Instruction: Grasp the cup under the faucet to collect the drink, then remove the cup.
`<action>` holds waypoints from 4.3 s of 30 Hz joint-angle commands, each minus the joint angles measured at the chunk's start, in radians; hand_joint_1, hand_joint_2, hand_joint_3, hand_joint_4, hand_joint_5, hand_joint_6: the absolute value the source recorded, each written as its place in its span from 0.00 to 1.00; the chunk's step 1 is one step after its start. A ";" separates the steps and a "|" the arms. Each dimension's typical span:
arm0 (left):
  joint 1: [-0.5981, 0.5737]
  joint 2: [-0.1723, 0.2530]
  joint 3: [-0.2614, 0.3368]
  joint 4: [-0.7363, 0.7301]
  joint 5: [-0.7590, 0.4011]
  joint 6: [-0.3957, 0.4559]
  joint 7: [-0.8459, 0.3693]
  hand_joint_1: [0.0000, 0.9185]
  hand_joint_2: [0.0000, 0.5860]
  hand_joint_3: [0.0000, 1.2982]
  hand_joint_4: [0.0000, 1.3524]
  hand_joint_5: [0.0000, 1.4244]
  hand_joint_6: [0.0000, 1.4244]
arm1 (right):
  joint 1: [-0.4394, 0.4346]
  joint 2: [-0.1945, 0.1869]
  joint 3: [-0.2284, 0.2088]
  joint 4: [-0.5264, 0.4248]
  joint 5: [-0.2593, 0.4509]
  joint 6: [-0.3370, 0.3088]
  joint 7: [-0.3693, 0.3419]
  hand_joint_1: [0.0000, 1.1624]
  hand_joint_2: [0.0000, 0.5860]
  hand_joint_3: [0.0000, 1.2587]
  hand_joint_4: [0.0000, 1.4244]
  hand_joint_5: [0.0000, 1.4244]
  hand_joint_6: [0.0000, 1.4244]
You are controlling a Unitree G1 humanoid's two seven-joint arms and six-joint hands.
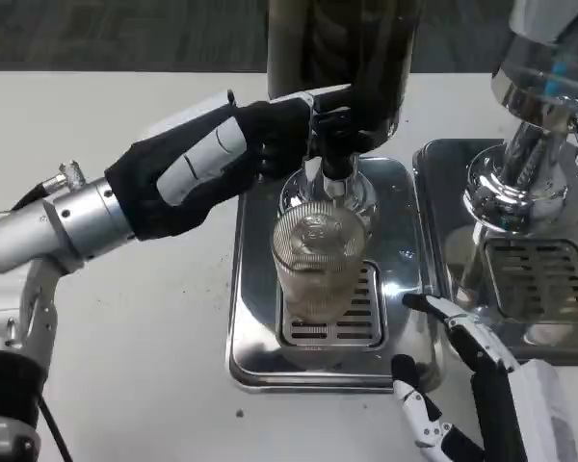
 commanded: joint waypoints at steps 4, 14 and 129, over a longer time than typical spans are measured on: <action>0.001 0.008 -0.022 0.052 0.065 -0.095 0.012 0.00 0.28 0.10 0.04 0.07 0.02 | -0.002 -0.002 -0.005 0.009 0.013 -0.017 0.000 0.36 0.73 0.25 0.17 0.17 0.19; 0.015 0.006 -0.031 0.068 0.060 -0.195 0.006 0.00 0.28 0.09 0.00 0.04 0.01 | 0.010 -0.007 -0.010 0.000 0.018 -0.015 0.005 0.36 0.73 0.25 0.17 0.16 0.19; 0.045 0.145 -0.237 0.129 0.272 -0.636 0.284 0.00 0.22 0.10 0.01 0.04 0.03 | -0.427 0.028 -0.158 0.230 0.492 0.054 0.612 0.51 0.40 0.00 0.00 0.00 0.09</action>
